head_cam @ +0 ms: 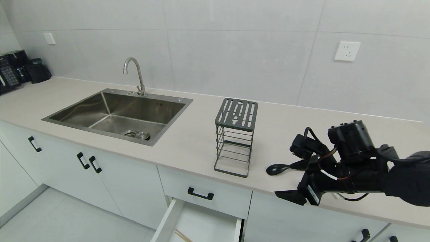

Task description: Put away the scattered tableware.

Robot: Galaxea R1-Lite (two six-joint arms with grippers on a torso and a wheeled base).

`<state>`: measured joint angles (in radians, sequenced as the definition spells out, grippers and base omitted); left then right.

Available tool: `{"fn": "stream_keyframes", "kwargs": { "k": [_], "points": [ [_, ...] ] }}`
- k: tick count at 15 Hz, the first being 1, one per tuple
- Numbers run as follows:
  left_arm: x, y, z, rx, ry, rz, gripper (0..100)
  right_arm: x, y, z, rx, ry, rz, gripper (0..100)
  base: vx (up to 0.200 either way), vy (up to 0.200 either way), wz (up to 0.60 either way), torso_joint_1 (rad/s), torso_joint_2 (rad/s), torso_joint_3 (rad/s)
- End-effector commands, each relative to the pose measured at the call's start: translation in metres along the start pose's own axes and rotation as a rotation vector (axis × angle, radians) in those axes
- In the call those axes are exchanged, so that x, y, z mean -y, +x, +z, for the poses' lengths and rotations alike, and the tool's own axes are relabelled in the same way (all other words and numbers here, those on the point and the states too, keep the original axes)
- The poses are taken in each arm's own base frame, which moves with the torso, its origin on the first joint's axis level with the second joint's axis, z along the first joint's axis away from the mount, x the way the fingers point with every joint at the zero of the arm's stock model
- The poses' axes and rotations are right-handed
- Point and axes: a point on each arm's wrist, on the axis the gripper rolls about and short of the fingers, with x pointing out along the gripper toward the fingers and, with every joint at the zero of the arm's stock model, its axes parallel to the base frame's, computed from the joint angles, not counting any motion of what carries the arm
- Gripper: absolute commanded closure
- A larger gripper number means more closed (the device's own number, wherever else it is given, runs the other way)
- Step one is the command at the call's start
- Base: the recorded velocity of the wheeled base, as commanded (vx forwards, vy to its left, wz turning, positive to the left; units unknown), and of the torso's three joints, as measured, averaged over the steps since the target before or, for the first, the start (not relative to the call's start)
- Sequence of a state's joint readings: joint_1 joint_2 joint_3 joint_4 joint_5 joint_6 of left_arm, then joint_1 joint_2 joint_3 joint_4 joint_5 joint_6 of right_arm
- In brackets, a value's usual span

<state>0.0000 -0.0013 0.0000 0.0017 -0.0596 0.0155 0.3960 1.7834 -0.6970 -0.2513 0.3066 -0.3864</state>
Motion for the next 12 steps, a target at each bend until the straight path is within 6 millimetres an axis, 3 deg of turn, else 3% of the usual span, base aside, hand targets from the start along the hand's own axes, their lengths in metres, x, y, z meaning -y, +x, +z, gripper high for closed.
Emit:
{"fn": "stream_keyframes", "kwargs": {
  "k": [1, 12],
  "points": [
    [0.0, 0.0, 0.0, -0.001, 0.0, 0.0, 0, 0.013, 0.022, -0.006, -0.04, 0.019, 0.005, 0, 0.0, 0.0, 0.0, 0.0, 0.0, 0.0],
    [0.0, 0.0, 0.0, -0.001, 0.0, 0.0, 0, 0.054, 0.043, -0.02, -0.046, 0.047, -0.044, 0, 0.0, 0.0, 0.0, 0.0, 0.0, 0.0]
  ]
}}
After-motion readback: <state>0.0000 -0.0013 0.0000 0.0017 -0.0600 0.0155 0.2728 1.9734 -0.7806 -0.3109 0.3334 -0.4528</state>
